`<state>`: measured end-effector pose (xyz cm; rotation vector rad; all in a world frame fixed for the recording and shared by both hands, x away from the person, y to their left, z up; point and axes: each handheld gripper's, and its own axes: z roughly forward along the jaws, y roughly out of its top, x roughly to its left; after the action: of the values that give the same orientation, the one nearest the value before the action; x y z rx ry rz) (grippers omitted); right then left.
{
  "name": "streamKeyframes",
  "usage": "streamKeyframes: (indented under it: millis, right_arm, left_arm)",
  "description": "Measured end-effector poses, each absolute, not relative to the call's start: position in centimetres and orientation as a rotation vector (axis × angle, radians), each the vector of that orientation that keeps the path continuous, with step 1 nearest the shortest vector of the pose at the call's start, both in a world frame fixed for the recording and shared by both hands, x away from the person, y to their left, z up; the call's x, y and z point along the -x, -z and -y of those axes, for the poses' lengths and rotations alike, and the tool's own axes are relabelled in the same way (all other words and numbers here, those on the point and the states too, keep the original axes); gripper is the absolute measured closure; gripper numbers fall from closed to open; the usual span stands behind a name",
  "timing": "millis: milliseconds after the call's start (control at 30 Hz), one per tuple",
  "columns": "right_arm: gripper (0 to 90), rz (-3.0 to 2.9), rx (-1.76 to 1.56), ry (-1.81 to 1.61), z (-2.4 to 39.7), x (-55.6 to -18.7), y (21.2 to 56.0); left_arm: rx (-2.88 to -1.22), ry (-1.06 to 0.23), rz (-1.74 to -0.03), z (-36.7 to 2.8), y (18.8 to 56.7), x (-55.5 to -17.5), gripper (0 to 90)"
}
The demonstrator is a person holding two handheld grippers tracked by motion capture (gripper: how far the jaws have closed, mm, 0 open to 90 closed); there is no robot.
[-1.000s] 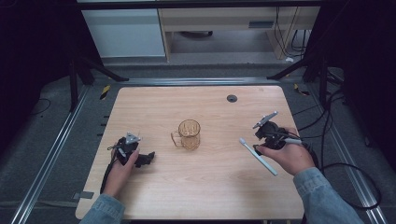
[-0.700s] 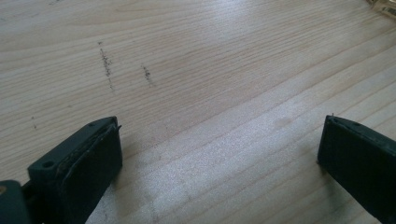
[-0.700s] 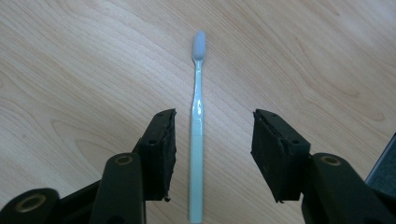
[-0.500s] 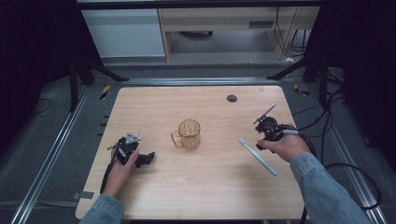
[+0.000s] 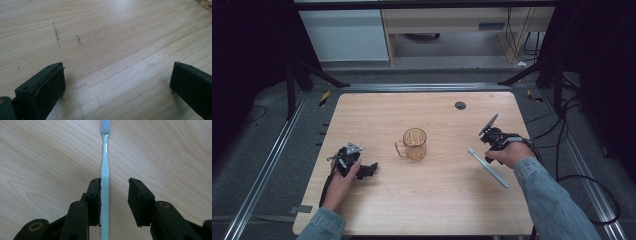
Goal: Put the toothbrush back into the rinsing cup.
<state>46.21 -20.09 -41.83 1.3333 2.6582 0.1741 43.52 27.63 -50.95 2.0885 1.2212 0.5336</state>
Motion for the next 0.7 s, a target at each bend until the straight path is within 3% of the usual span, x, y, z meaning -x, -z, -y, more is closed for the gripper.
streamKeyframes:
  millis: [700]
  right_arm:
    - [71.1,-2.719,-1.426,-0.135,19.1,-48.1,45.6]
  left_arm:
    - [-2.093,-0.533,-1.219,-27.7,50.9,-43.5,0.0]
